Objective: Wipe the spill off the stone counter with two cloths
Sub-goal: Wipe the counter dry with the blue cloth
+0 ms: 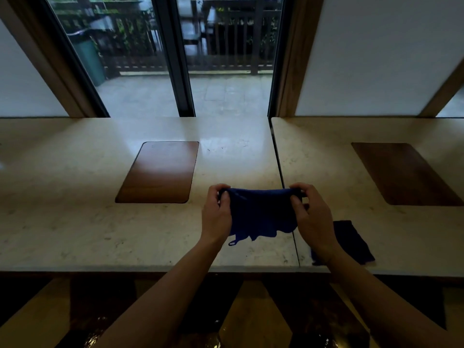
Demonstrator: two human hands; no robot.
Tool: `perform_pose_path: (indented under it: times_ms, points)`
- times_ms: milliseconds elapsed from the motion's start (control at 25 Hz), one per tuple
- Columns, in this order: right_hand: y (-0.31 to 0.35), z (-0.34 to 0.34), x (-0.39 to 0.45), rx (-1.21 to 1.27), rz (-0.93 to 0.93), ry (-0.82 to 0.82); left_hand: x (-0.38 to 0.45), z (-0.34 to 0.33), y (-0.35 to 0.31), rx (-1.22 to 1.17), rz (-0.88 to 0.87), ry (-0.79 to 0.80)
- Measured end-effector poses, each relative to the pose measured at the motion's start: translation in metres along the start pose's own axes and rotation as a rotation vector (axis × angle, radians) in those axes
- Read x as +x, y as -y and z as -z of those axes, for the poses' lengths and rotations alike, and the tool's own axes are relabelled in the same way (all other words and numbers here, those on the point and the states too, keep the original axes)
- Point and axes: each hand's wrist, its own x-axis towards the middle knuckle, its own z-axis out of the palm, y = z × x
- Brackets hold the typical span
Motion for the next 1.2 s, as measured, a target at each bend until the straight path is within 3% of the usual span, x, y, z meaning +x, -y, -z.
perform_pose_path:
  times_ms: [600,680,760,840,960,1200]
  points:
    - [-0.114,-0.037,-0.027,-0.178,-0.483,0.172,-0.006,-0.062,0.122,0.153,0.461,0.118]
    - [-0.114,-0.046,-0.022,-0.296,-0.471,0.148,0.004,-0.064,0.128,0.229,0.406,0.133]
    - [-0.107,-0.056,-0.029,-0.507,-0.294,0.128,0.014,-0.060,0.132,0.348,0.293,0.165]
    - [-0.099,-0.074,-0.050,-0.618,-0.129,0.238,0.027,-0.048,0.138,0.469,0.187,0.163]
    - [-0.106,-0.102,-0.078,-0.732,-0.156,0.461,0.055,-0.017,0.153,0.638,0.151,0.115]
    - [-0.123,-0.135,-0.071,-0.898,-0.230,0.523,0.133,0.056,0.182,0.929,0.081,0.063]
